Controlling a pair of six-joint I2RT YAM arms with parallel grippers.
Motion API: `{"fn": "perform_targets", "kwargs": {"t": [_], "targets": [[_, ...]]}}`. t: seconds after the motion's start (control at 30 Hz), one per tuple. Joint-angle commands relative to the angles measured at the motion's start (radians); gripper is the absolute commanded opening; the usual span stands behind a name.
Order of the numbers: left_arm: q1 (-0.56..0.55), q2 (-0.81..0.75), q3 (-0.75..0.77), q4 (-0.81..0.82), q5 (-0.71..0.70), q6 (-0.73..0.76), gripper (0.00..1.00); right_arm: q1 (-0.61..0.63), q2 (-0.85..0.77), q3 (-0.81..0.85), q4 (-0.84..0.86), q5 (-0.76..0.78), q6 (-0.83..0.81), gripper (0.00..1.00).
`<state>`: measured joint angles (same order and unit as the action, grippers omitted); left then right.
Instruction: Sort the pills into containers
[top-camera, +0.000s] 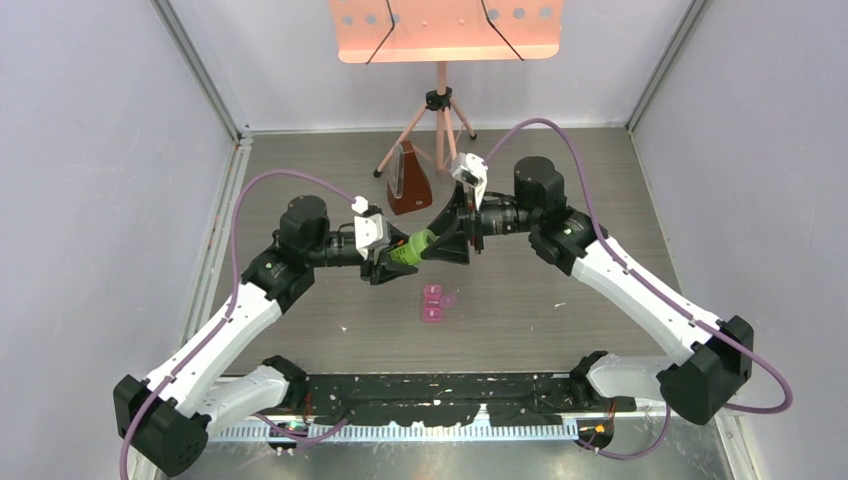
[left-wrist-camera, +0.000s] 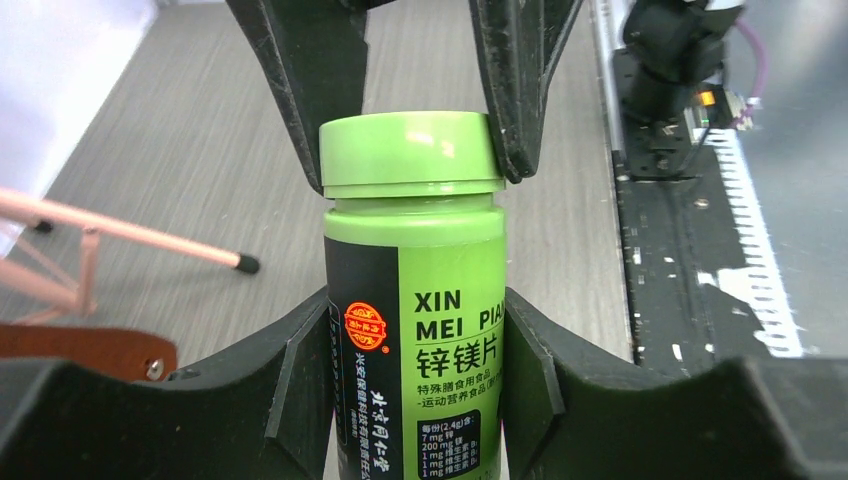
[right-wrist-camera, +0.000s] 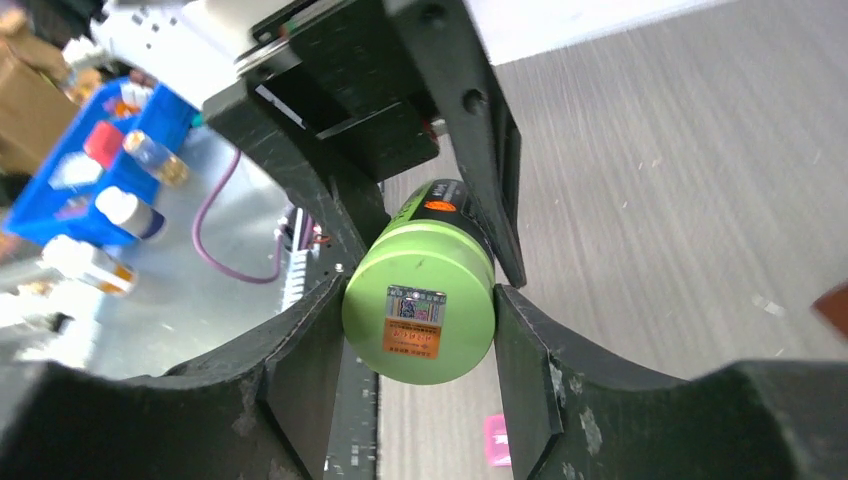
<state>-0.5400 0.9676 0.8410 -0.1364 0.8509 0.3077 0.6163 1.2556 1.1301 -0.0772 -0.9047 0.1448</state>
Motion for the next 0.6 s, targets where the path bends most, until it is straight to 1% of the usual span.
{"fn": "perform_targets", "kwargs": {"t": [0.0,0.03,0.1,0.2,0.27,0.33,0.37,0.4,0.43,0.47,0.5,0.53,0.57], "targets": [[-0.015,0.041,0.059,-0.265,0.307,0.098,0.00,-0.009,-0.085,0.060,0.024,-0.037,-0.334,0.37],[-0.014,0.054,0.069,-0.294,0.328,0.119,0.00,-0.009,-0.086,0.067,-0.014,-0.024,-0.373,0.37],[-0.014,0.080,0.089,-0.337,0.348,0.144,0.00,-0.009,-0.089,0.082,-0.049,0.002,-0.398,0.35],[-0.014,0.117,0.126,-0.426,0.401,0.209,0.00,-0.005,-0.113,0.063,-0.038,0.024,-0.395,0.32],[-0.012,0.140,0.158,-0.502,0.433,0.259,0.00,-0.003,-0.134,0.045,-0.027,0.055,-0.391,0.33],[-0.012,0.157,0.185,-0.542,0.421,0.287,0.00,-0.002,-0.152,0.030,-0.014,0.122,-0.345,0.50],[-0.012,0.158,0.187,-0.537,0.395,0.287,0.00,-0.001,-0.162,0.023,-0.008,0.159,-0.332,0.68],[-0.012,0.153,0.185,-0.517,0.362,0.279,0.00,-0.001,-0.166,0.021,-0.008,0.178,-0.296,0.78],[-0.012,0.143,0.173,-0.476,0.316,0.257,0.00,0.000,-0.172,0.018,-0.006,0.218,-0.269,0.93],[-0.012,0.130,0.158,-0.433,0.262,0.237,0.00,0.000,-0.176,0.017,-0.005,0.231,-0.213,0.99],[-0.012,0.106,0.135,-0.378,0.214,0.216,0.00,0.001,-0.184,0.011,0.002,0.269,-0.184,0.97],[-0.012,0.089,0.112,-0.330,0.162,0.202,0.00,0.003,-0.190,0.006,0.008,0.293,-0.110,0.96],[-0.012,0.071,0.092,-0.280,0.114,0.187,0.00,0.004,-0.208,-0.016,0.037,0.319,-0.078,0.96]]}}
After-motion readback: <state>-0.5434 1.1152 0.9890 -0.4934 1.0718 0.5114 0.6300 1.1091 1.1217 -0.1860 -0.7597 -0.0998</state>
